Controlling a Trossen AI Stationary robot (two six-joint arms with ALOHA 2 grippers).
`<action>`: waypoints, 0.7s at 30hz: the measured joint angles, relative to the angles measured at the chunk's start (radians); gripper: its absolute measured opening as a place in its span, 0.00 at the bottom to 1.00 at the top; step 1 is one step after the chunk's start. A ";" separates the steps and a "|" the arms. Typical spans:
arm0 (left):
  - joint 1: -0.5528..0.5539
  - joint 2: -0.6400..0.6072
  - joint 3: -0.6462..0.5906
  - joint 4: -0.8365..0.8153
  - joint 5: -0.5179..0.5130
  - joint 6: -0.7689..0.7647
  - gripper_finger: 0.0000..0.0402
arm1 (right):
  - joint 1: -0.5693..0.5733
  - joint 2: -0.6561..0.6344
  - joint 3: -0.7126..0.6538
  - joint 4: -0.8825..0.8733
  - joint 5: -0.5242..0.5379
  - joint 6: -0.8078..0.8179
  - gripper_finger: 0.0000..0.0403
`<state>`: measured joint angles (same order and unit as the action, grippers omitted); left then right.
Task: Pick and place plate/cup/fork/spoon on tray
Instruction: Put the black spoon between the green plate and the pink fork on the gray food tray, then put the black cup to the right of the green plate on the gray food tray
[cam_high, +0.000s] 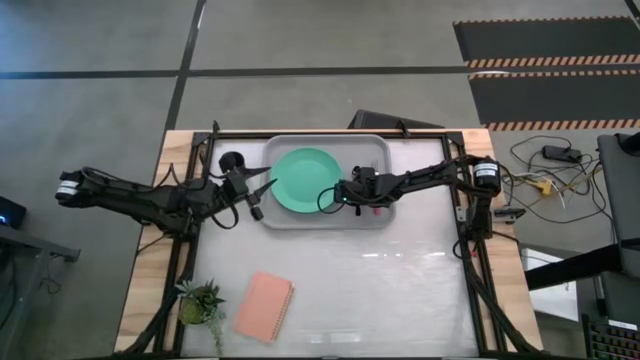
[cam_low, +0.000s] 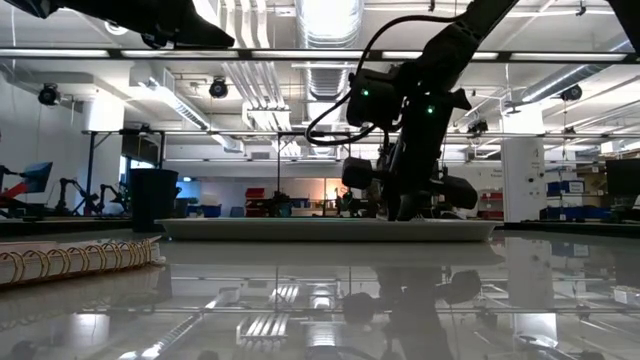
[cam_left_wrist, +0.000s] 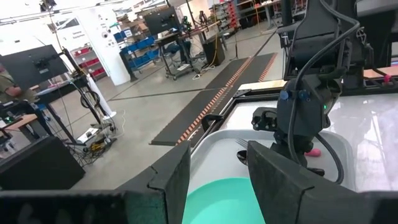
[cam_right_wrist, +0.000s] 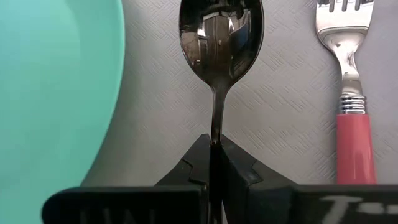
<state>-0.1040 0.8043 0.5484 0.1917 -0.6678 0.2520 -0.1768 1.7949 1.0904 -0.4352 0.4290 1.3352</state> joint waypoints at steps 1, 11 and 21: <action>0.000 0.000 0.000 0.000 0.000 0.000 0.35 | 0.000 0.000 0.000 0.000 0.000 -0.001 0.03; 0.000 0.000 0.000 0.000 0.000 0.000 0.35 | 0.000 -0.001 0.000 0.003 0.000 -0.001 0.20; 0.000 0.000 -0.004 0.000 0.000 0.000 0.35 | 0.000 -0.087 -0.001 -0.038 -0.012 -0.041 0.34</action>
<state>-0.1040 0.8043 0.5446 0.1917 -0.6678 0.2516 -0.1772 1.7081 1.0897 -0.4732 0.4171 1.2938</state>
